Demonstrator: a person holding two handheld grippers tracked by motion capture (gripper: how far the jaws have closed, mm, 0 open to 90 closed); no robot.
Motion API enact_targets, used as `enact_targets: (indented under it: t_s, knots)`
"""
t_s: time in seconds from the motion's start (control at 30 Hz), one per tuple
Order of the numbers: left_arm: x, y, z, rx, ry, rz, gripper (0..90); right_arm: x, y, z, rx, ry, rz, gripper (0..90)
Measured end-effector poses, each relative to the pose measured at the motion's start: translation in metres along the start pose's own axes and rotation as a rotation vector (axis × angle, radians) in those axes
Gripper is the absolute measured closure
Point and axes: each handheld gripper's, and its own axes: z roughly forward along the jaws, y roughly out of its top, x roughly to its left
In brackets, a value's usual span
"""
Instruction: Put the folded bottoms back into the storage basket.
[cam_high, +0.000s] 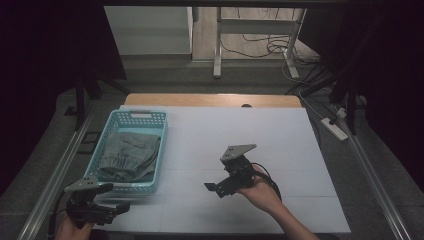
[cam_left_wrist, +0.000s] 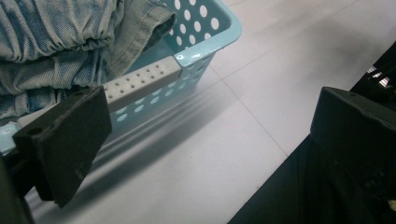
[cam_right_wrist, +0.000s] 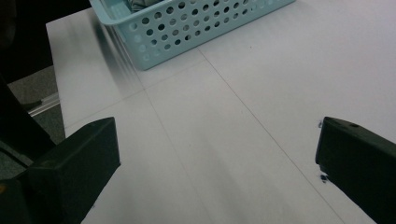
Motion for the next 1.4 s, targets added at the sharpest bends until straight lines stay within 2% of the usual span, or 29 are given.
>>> enact_targets:
  t_s: [0.7, 1.07, 1.4]
  knots:
    - [-0.001, 0.001, 0.001, 0.006, -0.001, 0.004, 0.0, 0.0, -0.031, -0.035, 0.025, -0.083, 0.023, 0.0]
    - [-0.001, 0.001, 0.001, 0.005, -0.002, 0.006, 0.0, -0.002, -0.049, -0.06, 0.016, -0.127, 0.065, 0.0]
    - [-0.001, 0.001, 0.001, 0.007, -0.002, 0.012, 0.0, -0.003, -0.07, -0.084, 0.007, -0.188, 0.102, 0.0]
